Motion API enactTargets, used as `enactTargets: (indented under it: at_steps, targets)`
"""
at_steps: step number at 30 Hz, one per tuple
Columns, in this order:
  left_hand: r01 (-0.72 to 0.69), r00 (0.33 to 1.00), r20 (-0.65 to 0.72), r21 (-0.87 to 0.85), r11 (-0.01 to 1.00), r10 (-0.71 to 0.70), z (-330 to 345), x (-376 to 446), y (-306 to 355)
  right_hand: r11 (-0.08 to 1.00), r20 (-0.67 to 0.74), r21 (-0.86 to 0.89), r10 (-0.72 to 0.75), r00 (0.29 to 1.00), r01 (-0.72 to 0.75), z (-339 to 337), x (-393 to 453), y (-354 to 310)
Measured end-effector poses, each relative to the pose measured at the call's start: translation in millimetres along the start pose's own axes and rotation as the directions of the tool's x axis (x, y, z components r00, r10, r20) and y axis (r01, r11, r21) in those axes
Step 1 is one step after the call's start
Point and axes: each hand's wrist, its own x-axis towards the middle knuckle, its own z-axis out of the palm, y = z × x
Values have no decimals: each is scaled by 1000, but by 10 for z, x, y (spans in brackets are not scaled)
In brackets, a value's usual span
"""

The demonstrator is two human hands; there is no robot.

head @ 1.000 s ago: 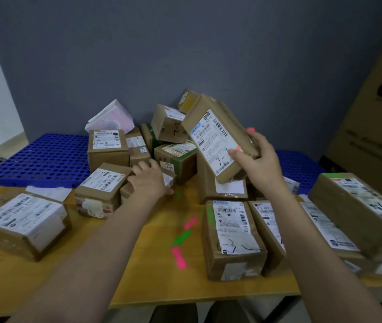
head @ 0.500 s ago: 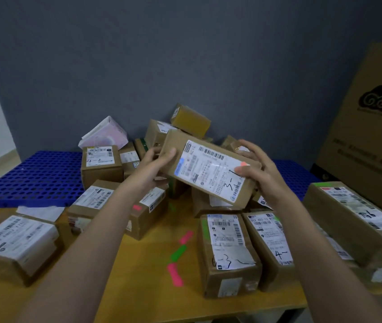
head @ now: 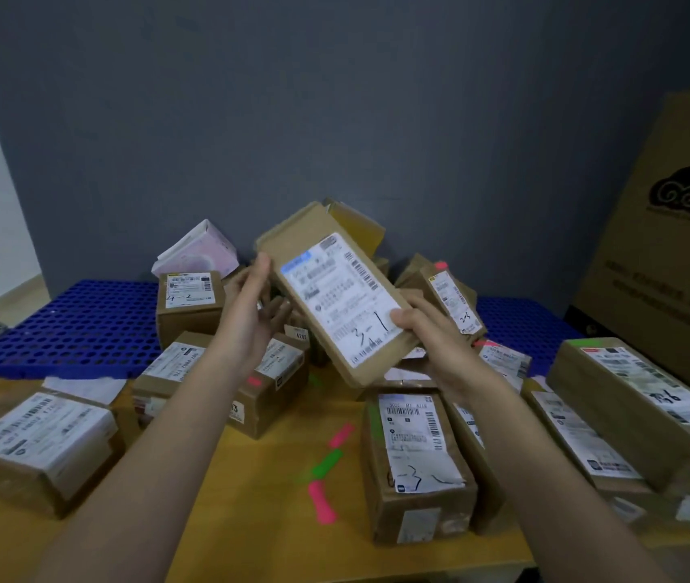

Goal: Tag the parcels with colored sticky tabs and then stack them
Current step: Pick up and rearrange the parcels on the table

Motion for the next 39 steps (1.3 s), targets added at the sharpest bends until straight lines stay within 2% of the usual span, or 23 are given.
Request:
enactTargets:
  at_steps: [4,6,9,14,19,24,28,31,34,35,37,38,39]
  targets:
    - [38,993,104,151,988,-54,126,-178,-43,994,28,106,38,999,-40,230,4,48]
    - [48,996,69,164,985,-60,76,-222,-21,997,67,56,46,997,-50,270,-18,51]
    - [29,999,18,254,967,-35,-112,-320,53,990,188,-126,93,978,-70,327,-120,48]
    - [108,986,64,455,884,-154,-449,-665,88,981,240,-179,111,964,-68,651,-319,160]
    - [220,963,-18,630,745,-269,-806,-1056,117,953,317,-286,197,928,-104,962,-554,333]
    - [283,939,-87,743,607,-332,-1037,-1414,152,948,371,-240,289,883,-209,1154,-779,498]
    - [351,910,-159,786,509,-382,-1095,-1575,144,926,370,-291,341,864,-241,1260,-850,570]
    - [357,924,-217,782,511,-314,-1023,-1588,83,909,337,-359,336,879,-210,1331,-808,643]
    - [274,960,-210,842,464,-186,-947,-1532,43,916,334,-361,304,892,-177,1351,-725,656]
    - [247,969,-208,859,447,-136,-956,-1494,28,913,293,-381,271,917,-148,1325,-683,640]
    - [195,980,-186,891,411,-63,-963,-1428,31,844,134,-535,109,985,-21,1220,-503,612]
    - [167,986,-161,907,386,-49,-961,-1400,33,743,79,-668,11,997,44,1144,-380,608]
    - [140,990,-134,920,366,-42,-950,-1370,35,588,74,-804,-45,996,86,1072,-264,590]
